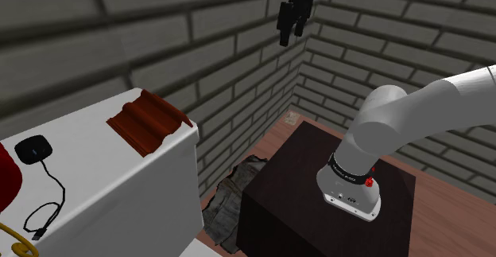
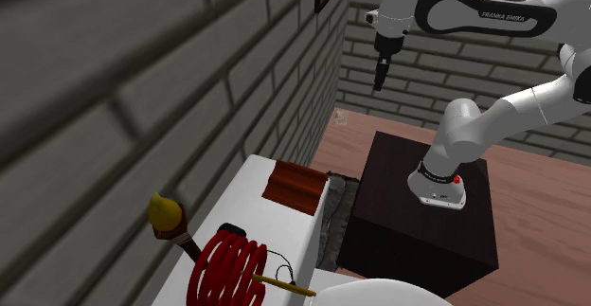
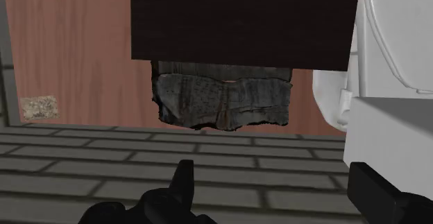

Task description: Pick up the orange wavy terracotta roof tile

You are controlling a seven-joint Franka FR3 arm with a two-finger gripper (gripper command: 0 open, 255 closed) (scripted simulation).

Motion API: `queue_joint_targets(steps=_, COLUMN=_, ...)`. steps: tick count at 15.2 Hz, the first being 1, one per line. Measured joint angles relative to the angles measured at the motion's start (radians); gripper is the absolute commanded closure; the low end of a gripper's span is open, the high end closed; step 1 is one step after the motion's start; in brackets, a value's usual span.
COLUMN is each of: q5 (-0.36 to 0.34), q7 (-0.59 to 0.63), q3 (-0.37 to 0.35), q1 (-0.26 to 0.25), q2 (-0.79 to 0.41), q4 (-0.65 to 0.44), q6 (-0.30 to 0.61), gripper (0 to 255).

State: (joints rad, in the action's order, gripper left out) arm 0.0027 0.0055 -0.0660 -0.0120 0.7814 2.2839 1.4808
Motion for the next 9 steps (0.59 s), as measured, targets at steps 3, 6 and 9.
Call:
queue_joint_targets(steps=3, q5=0.041, q7=0.022, q3=0.003, q1=-0.004, q2=0.005, q4=0.03, q6=0.023, gripper=0)
queue_joint_targets(steps=6, q5=0.144, q7=0.079, q3=0.001, q1=-0.018, q2=0.017, q4=0.093, q6=0.074, gripper=0)
queue_joint_targets(steps=9, q5=0.261, q7=0.135, q3=-0.008, q1=-0.037, q2=0.026, q4=0.167, q6=0.147, gripper=0)
